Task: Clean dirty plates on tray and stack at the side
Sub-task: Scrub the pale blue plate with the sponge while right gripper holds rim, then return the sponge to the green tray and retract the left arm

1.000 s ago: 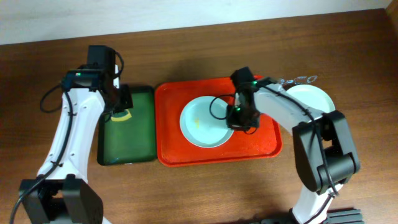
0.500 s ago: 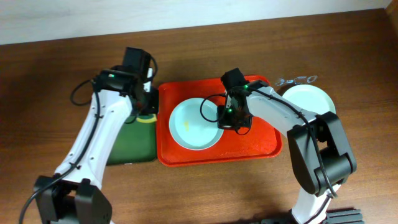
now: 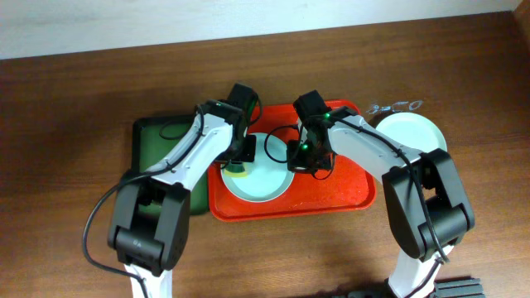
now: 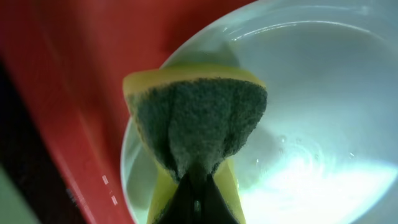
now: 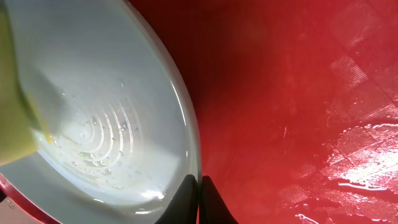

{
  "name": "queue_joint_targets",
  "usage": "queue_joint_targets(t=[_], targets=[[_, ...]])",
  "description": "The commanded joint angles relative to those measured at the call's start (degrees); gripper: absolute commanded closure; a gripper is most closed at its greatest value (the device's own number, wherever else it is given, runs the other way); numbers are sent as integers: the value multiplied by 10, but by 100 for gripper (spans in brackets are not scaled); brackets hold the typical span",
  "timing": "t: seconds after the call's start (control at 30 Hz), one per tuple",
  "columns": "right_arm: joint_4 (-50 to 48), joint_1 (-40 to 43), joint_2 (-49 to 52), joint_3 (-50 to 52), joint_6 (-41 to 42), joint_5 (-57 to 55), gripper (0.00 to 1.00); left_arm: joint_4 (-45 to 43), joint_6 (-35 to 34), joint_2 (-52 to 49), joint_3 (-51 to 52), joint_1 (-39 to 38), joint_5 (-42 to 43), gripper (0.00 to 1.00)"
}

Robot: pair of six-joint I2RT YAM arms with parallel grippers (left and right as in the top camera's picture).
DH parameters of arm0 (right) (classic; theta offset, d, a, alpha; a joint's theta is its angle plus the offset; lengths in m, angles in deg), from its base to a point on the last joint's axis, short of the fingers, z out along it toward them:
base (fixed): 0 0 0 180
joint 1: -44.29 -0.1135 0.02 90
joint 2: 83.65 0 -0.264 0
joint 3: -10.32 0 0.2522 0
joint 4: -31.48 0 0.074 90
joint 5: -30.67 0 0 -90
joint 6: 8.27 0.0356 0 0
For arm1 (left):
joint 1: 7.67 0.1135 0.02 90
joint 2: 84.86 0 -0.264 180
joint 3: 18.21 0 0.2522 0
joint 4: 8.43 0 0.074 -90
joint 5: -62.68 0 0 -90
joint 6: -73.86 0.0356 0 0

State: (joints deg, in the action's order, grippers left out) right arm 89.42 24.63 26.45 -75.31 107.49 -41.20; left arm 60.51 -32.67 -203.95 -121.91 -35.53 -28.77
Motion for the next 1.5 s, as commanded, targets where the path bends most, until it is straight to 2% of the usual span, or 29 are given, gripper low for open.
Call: queue_joint_targets(t=[0.0, 0.1, 0.2, 0.27, 0.33, 0.4, 0.53, 0.63, 0.77, 0.8, 0.9, 0.97, 1.03, 1.1, 1.23, 1.33, 1.47], targets=[[-2, -6, -1, 4, 2, 7, 96, -7, -8, -29, 1, -2, 18, 100], [-2, -6, -1, 4, 2, 7, 96, -15, -8, -38, 12, -7, 67, 100], [-2, -6, -1, 4, 2, 7, 96, -43, -8, -30, 11, -3, 181, 100], [-2, -6, -1, 4, 2, 7, 96, -49, -8, -19, 1, 2, 195, 100], [-1, -6, -1, 4, 2, 7, 96, -48, -8, 11, -15, 16, 194, 100], [-1, -6, -1, 4, 2, 7, 96, -37, -8, 53, -18, 21, 149, 100], [-1, -6, -1, 4, 2, 7, 96, 1, -8, 55, 7, 6, 47, 100], [-2, -6, -1, 4, 2, 7, 96, -47, -9, 55, 74, -9, 35, 100], [-1, -6, -1, 4, 2, 7, 96, -121, -66, 54, 176, -24, 16, 100], [-1, -6, -1, 4, 2, 7, 96, -126, -66, 54, 184, -24, 46, 100], [-1, -6, -1, 4, 2, 7, 96, -129, -28, 54, 175, -25, 213, 100], [-1, -6, -1, 4, 2, 7, 96, -114, -18, 60, 139, -19, 261, 100], [-1, -6, -1, 4, 2, 7, 96, -72, -18, 75, 84, -4, 226, 100], [-1, -6, -1, 4, 2, 7, 96, 1, -18, 108, 7, 23, 148, 100], [-1, -6, -1, 4, 2, 7, 96, 117, -13, 139, -67, 68, -16, 100], [-2, -6, -1, 4, 2, 7, 96, 169, -1, 139, -62, 102, -89, 100], [-1, -6, -1, 4, 2, 7, 96, 138, -1, 139, -2, 145, -130, 100]])
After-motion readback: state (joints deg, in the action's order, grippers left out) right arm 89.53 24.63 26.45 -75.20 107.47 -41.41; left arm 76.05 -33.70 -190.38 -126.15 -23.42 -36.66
